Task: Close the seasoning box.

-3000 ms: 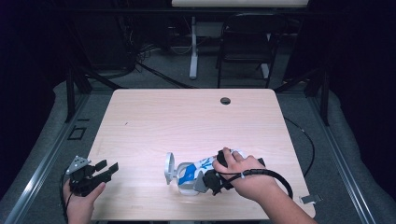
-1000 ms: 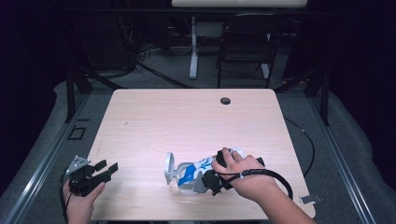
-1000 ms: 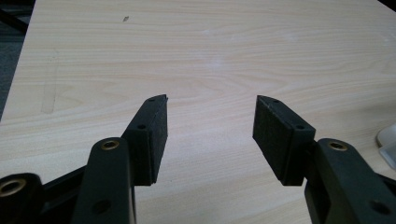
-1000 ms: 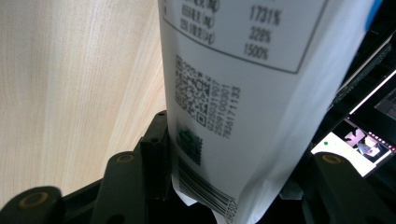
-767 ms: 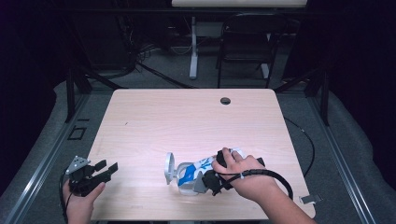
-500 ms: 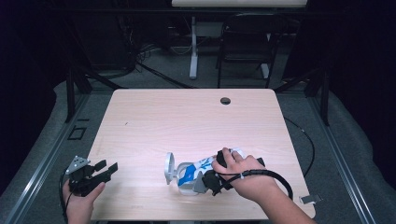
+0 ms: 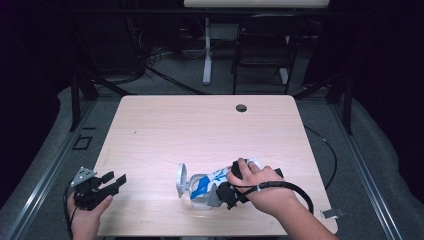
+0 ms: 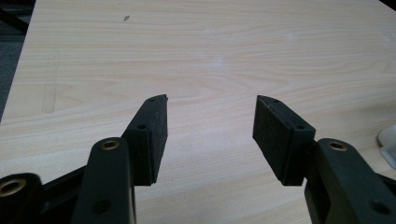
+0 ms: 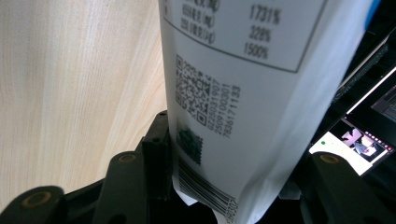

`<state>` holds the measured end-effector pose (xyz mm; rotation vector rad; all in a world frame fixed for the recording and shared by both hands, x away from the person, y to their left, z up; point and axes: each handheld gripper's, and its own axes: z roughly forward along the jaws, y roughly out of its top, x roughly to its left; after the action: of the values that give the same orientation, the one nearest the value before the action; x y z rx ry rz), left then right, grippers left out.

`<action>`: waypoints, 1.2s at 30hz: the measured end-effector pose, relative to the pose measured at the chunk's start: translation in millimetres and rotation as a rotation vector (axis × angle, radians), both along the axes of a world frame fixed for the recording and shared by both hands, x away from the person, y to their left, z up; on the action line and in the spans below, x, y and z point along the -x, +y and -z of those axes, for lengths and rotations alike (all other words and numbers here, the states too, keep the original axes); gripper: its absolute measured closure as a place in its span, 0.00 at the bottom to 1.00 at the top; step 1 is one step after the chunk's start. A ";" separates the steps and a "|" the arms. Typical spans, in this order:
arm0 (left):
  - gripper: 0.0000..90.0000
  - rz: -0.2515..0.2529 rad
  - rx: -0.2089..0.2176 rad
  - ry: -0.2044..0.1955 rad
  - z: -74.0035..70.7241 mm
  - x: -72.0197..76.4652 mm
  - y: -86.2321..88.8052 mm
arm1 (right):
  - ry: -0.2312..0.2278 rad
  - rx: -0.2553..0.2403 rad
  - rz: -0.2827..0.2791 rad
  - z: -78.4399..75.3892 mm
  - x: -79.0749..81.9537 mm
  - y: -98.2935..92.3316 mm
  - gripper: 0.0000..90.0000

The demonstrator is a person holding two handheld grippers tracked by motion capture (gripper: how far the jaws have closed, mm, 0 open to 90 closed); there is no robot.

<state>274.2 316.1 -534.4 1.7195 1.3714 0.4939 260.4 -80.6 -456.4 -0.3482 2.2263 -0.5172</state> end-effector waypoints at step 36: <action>0.51 -0.003 0.004 0.002 1.3 -0.2 1.3 | -0.010 0.035 0.003 -1.0 1.5 3.5 0.58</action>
<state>274.4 317.3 -535.8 1.7150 1.3759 0.4914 258.8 -77.1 -455.3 -0.3592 2.2107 -0.5586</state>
